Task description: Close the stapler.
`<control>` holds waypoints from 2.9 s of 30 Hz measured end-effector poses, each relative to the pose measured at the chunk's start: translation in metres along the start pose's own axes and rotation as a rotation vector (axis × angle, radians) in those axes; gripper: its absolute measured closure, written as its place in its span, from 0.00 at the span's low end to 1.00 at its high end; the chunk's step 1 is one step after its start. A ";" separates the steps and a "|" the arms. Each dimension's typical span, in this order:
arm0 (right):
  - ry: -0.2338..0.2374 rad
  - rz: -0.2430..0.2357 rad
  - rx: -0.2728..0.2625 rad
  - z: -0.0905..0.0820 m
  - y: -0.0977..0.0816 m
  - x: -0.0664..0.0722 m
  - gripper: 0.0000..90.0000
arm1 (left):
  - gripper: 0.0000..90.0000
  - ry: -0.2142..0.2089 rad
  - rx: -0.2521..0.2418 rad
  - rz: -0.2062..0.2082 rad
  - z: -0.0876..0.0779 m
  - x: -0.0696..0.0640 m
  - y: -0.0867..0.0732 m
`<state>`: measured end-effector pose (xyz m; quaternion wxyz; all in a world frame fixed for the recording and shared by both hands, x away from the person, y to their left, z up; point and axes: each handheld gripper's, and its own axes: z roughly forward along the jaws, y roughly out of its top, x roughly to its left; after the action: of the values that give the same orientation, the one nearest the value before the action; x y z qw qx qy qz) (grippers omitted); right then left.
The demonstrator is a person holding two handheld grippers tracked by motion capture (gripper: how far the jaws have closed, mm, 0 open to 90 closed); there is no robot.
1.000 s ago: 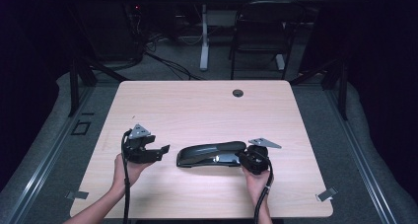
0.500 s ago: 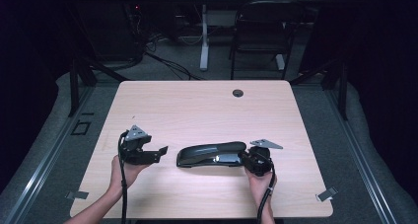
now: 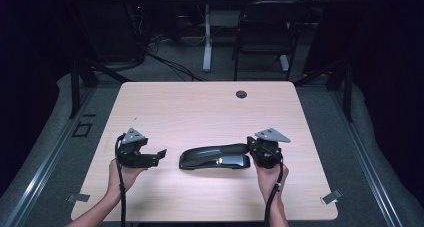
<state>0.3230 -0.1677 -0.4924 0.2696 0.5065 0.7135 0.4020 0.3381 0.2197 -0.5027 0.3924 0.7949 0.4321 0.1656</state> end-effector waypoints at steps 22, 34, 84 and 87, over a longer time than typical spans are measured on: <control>0.008 0.020 0.026 0.017 -0.028 0.002 1.00 | 0.15 0.009 0.017 -0.014 0.005 0.006 -0.002; 0.028 0.023 0.004 0.011 -0.021 0.003 1.00 | 0.15 0.005 0.012 -0.011 0.005 0.007 -0.001; -0.024 0.162 0.271 -0.040 -0.056 -0.068 0.03 | 0.05 -0.011 0.074 -0.030 0.009 0.015 -0.004; -0.024 0.160 0.298 -0.037 -0.062 -0.069 0.01 | 0.04 -0.012 0.079 -0.030 0.009 0.015 -0.004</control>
<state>0.2858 -0.2539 -0.5262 0.1672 0.6010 0.7193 0.3056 0.3502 0.2288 -0.5128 0.3659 0.8041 0.4478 0.1377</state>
